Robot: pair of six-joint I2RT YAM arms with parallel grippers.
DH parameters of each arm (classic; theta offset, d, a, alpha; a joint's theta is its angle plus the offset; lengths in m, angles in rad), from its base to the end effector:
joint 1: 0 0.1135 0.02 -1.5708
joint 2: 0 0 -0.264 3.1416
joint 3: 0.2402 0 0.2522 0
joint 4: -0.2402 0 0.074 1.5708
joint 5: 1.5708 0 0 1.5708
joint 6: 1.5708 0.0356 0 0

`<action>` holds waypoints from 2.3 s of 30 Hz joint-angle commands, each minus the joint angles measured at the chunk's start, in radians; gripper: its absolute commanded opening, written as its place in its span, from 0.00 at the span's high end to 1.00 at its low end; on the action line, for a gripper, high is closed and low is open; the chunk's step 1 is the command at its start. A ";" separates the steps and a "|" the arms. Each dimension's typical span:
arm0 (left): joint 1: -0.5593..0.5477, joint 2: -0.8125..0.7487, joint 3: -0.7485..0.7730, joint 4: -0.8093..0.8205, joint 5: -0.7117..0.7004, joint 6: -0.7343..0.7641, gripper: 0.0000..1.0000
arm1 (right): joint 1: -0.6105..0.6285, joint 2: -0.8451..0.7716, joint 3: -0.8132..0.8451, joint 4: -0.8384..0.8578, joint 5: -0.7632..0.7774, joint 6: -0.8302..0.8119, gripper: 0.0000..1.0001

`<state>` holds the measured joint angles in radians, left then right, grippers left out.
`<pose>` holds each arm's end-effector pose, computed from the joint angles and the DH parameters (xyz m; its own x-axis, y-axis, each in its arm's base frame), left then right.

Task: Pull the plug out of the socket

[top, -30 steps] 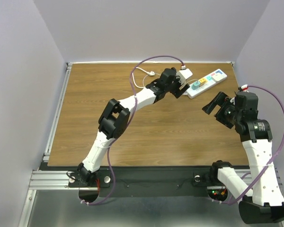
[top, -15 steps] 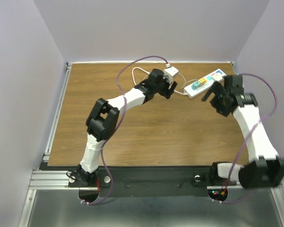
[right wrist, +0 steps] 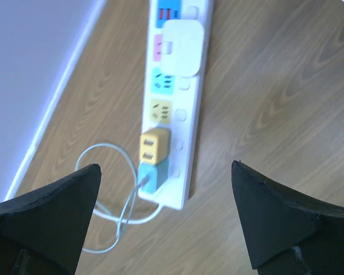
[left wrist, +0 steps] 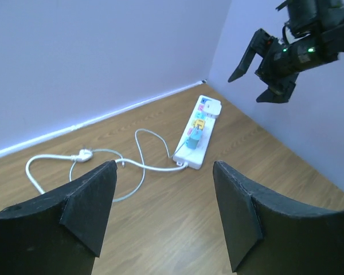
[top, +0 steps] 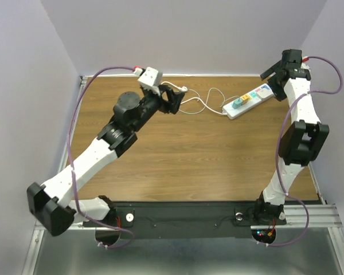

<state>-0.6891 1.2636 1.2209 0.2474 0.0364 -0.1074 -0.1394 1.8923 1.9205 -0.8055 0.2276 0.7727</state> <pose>0.2267 -0.1884 0.4369 0.0849 -0.2088 -0.9743 0.6759 0.7305 -0.0976 0.4188 -0.0669 0.3546 -0.2916 0.7277 -0.6209 0.6958 0.6068 0.3843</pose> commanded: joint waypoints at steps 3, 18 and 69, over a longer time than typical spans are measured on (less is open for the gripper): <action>0.008 -0.197 -0.179 -0.014 -0.133 -0.069 0.20 | -0.046 0.218 0.155 -0.060 -0.076 -0.021 0.00; 0.013 -0.395 -0.310 -0.125 -0.204 -0.118 0.19 | -0.048 0.453 0.301 -0.066 -0.238 -0.006 0.00; 0.013 -0.681 -0.431 -0.370 -0.236 -0.113 0.19 | 0.966 -0.058 -0.658 0.284 -0.274 0.482 0.17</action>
<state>-0.6785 0.6445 0.8085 -0.0914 -0.1738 -0.2180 0.7536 1.8755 1.2736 -0.5491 -0.0982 1.0973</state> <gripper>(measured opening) 0.811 0.816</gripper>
